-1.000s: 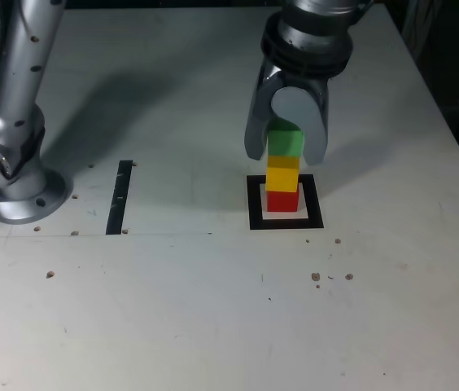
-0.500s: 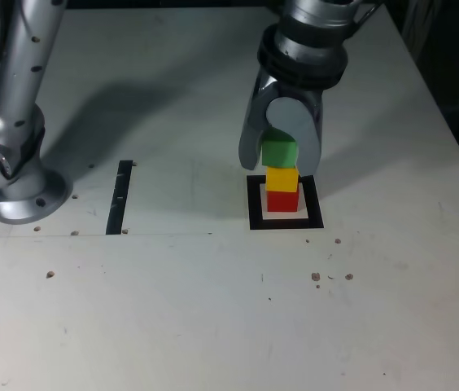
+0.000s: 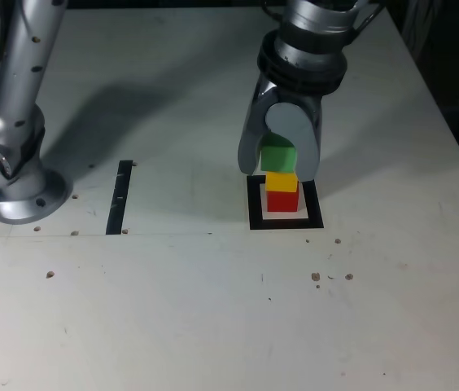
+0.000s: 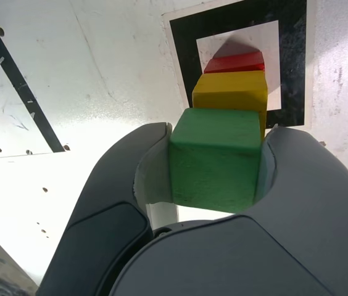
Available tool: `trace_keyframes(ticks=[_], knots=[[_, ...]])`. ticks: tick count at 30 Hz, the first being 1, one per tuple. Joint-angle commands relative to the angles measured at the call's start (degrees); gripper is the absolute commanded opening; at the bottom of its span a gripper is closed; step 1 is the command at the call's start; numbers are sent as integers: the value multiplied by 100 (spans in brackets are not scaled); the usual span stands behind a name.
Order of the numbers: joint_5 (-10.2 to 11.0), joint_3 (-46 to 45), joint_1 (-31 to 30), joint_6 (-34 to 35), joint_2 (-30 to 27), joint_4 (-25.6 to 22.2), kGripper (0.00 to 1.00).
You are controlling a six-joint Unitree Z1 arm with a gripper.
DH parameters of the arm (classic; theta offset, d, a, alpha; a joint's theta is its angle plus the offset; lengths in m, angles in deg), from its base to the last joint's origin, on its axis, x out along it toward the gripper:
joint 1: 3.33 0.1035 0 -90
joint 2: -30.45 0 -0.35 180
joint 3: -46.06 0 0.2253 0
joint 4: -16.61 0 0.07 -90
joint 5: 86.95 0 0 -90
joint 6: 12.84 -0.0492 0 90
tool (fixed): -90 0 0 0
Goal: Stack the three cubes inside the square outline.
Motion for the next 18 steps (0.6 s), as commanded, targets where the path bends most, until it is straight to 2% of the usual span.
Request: trace_keyframes(ticks=[1,12,14,18], knots=[[10,-1,3,-37,47,-51,46],[110,38,4,-77,-18,-17,88],[145,50,4,-77,-35,-5,94],[214,48,2,-77,-46,-15,98]])
